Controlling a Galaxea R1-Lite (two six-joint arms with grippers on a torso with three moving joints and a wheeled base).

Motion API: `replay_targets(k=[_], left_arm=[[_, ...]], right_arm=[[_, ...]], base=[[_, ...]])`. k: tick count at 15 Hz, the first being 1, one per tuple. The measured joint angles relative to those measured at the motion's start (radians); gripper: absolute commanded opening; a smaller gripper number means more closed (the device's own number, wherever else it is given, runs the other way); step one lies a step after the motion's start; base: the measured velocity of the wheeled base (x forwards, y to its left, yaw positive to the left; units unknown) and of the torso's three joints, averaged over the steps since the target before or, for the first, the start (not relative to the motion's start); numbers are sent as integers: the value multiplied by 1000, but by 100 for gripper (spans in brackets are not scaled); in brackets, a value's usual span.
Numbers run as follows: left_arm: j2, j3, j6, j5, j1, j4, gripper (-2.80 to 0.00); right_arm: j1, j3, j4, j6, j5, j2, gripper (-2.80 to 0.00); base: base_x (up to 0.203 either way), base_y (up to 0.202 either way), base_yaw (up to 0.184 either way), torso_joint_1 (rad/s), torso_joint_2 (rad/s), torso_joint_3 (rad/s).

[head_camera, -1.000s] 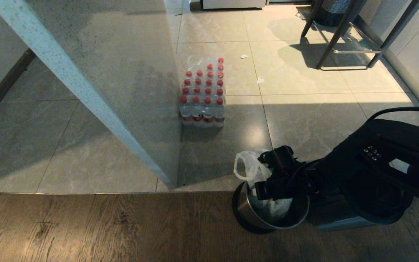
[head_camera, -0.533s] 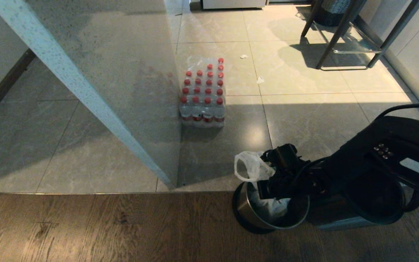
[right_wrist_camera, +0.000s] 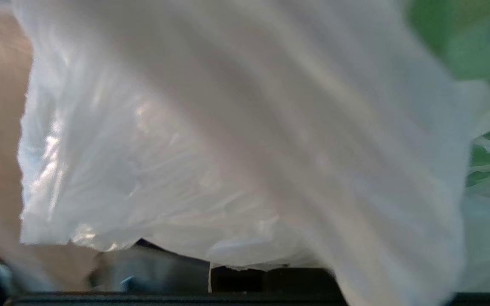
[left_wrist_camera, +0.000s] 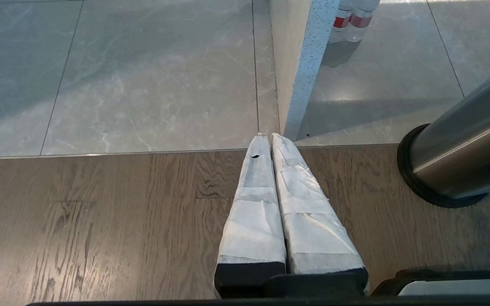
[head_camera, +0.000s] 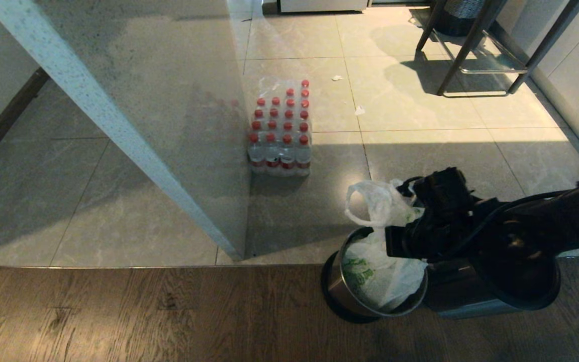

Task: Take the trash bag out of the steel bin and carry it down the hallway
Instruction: Pick up the trash bag, then put the trash bag at the door

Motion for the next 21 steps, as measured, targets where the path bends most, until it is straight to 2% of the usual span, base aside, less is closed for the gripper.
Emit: replay_targets(k=[3,7,9,11,15,18,21], left_arm=[[0,0,0,0,0,0,-280],[0,0,0,0,0,0,-280],[0,0,0,0,0,0,-280],[0,0,0,0,0,0,-280],[0,0,0,0,0,0,-280],[0,0,-1,0,0,0,-280],[0,0,0,0,0,0,-280]], right_arm=[[-5,19,153,56,-55,-238,-280],[-5,-23,441,103,-218,-547,-280],[-8,-28,578,146,-274,-681,-280],[-66,-6,671,166,-316,-793,-280],[-230,84,701,170,-342,-979,-280],[-298,182,690,162,-346,-1123,-280],[-377,291,625,148,-346,-1261,-280]], base=[[0,0,0,0,0,0],[0,0,0,0,0,0],[0,0,0,0,0,0],[0,0,0,0,0,0],[0,0,0,0,0,0],[0,0,0,0,0,0],[0,0,0,0,0,0]])
